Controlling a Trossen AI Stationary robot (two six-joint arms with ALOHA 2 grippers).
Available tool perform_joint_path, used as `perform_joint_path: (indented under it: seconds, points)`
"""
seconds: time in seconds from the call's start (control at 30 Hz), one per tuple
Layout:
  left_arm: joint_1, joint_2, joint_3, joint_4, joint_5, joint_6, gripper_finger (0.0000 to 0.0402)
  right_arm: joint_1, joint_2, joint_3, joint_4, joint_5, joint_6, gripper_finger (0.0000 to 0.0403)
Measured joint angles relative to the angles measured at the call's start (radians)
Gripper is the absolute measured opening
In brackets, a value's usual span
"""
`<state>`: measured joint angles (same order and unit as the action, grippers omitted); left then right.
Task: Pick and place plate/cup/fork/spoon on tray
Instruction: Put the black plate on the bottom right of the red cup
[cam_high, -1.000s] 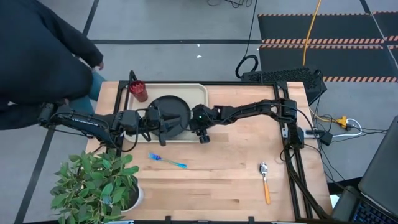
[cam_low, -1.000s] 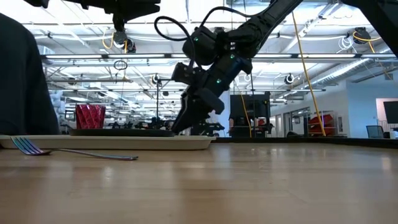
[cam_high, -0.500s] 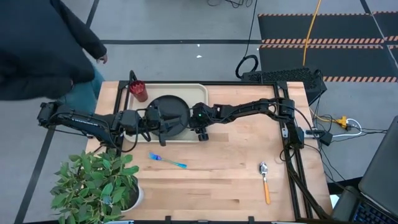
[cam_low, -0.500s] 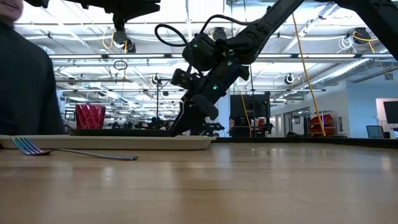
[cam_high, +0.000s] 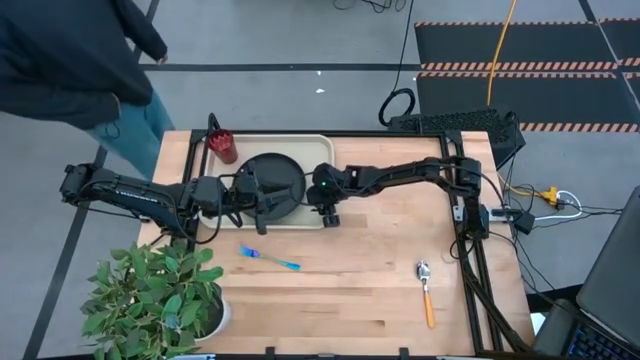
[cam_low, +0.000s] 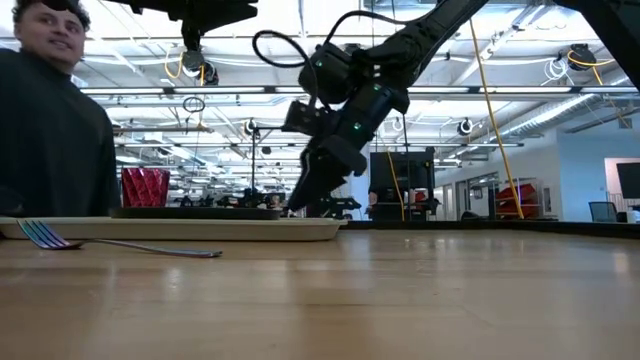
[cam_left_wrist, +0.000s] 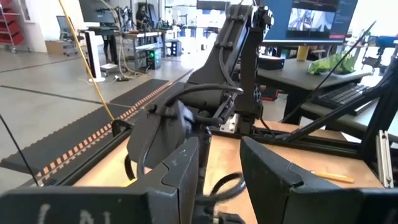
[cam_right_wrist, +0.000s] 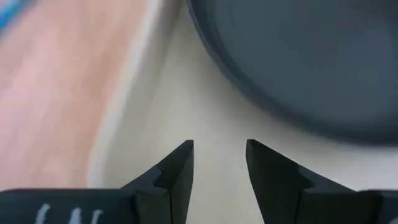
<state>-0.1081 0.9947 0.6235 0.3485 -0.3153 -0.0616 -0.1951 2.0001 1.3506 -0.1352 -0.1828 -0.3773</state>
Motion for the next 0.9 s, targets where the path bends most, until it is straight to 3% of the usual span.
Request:
perform_joint_path:
  seconds: [0.07, 0.9]
  points:
    - [0.000, 0.000, 0.000, -0.003, 0.000, 0.004, 0.0122, 0.001, 0.016, 0.000, 0.073, -0.005, 0.017, 0.0141]
    - [0.000, 0.000, 0.001, -0.007, 0.000, 0.049, 0.0122, -0.093, 0.061, -0.002, 0.200, -0.003, 0.051, 0.0141]
